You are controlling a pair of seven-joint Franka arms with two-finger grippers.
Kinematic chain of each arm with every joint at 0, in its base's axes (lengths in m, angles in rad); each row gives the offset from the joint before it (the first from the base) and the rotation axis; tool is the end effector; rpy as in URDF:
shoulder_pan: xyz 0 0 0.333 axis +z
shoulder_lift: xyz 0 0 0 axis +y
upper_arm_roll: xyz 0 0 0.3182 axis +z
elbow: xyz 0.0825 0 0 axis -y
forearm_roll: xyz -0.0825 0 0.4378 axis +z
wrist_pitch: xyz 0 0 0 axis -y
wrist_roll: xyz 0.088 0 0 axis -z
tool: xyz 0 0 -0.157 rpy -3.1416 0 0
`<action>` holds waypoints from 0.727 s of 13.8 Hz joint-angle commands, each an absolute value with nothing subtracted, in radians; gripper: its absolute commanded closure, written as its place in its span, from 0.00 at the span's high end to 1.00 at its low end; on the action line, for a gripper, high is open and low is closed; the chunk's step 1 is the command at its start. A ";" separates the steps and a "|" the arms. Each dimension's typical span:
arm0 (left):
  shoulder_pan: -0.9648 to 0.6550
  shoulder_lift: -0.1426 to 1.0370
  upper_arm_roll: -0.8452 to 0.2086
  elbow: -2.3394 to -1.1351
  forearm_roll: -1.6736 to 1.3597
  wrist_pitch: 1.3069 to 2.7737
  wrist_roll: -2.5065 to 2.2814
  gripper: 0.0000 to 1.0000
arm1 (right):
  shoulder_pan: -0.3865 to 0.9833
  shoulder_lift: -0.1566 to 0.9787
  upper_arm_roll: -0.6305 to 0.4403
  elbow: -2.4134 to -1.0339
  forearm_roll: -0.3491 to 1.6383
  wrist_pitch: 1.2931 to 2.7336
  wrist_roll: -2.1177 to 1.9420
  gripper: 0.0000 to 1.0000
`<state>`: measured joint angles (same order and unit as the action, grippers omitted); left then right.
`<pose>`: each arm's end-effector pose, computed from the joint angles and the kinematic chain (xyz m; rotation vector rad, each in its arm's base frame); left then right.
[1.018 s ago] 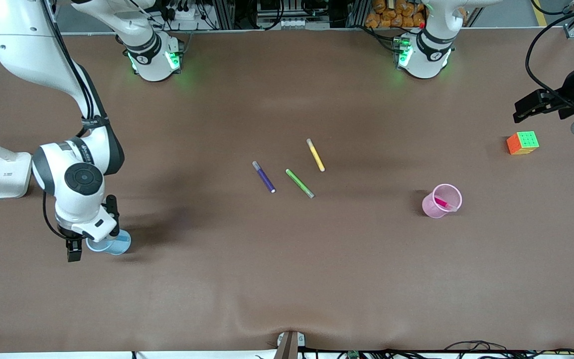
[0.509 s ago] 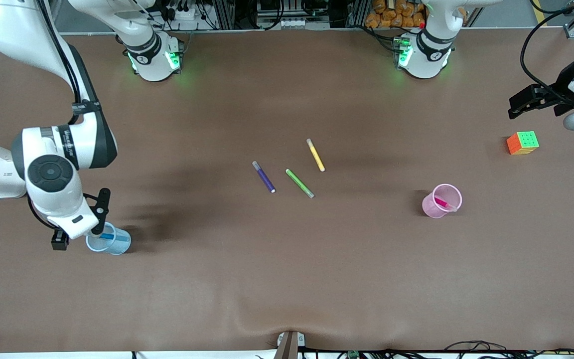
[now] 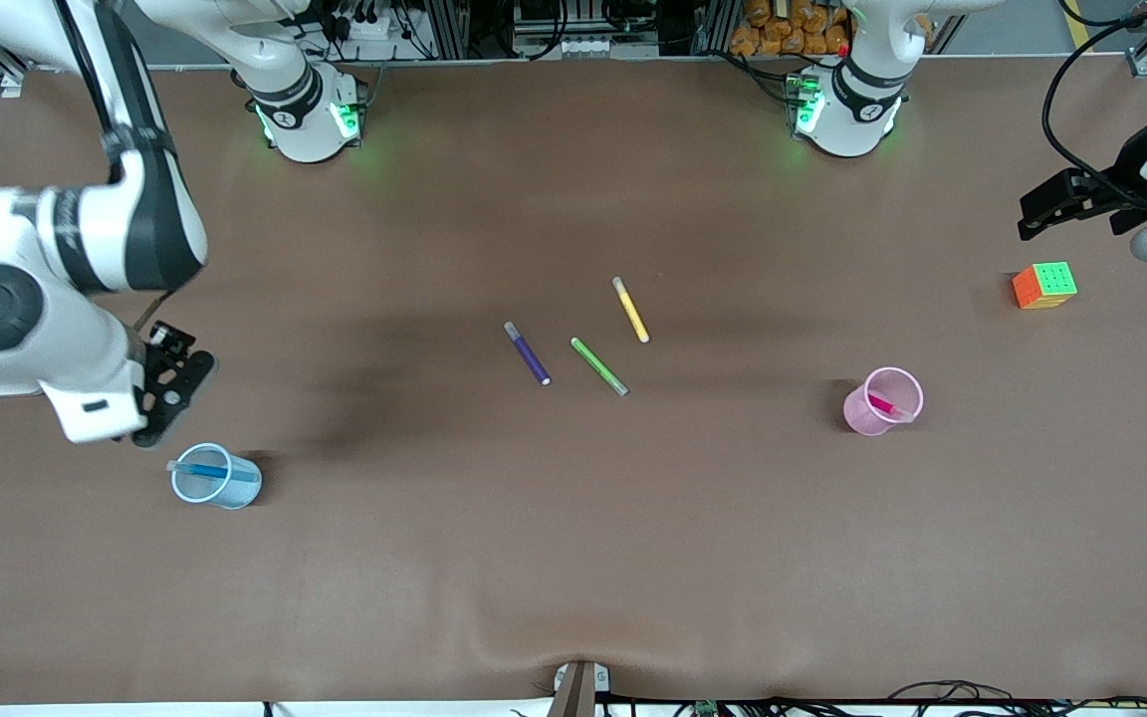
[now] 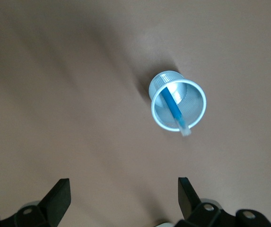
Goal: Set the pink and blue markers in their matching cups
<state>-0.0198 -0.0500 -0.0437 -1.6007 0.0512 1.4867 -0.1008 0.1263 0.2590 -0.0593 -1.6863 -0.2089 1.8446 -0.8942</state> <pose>0.5797 -0.0290 0.5841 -3.0812 -0.0618 0.0916 0.6718 0.0206 0.3743 2.5896 1.4643 -0.2652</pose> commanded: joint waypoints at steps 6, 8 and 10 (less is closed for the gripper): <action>-0.015 -0.054 -0.046 -1.582 0.043 1.448 -0.086 1.00 | 0.037 0.048 -0.071 -1.680 -0.049 1.712 -0.662 1.00; -0.015 -0.060 -0.048 -1.585 0.043 1.448 -0.086 1.00 | 0.043 0.046 -0.069 -1.625 -0.049 1.648 -0.533 1.00; -0.014 -0.058 -0.046 -1.577 0.043 1.448 -0.084 1.00 | 0.045 0.048 -0.066 -1.580 -0.043 1.600 -0.354 1.00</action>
<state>-0.0200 -0.0510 -0.0440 -1.5941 0.0512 1.4695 -0.1008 0.0470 0.0429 -0.0738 -1.6307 -0.0641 1.6475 -0.4925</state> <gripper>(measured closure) 0.000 0.000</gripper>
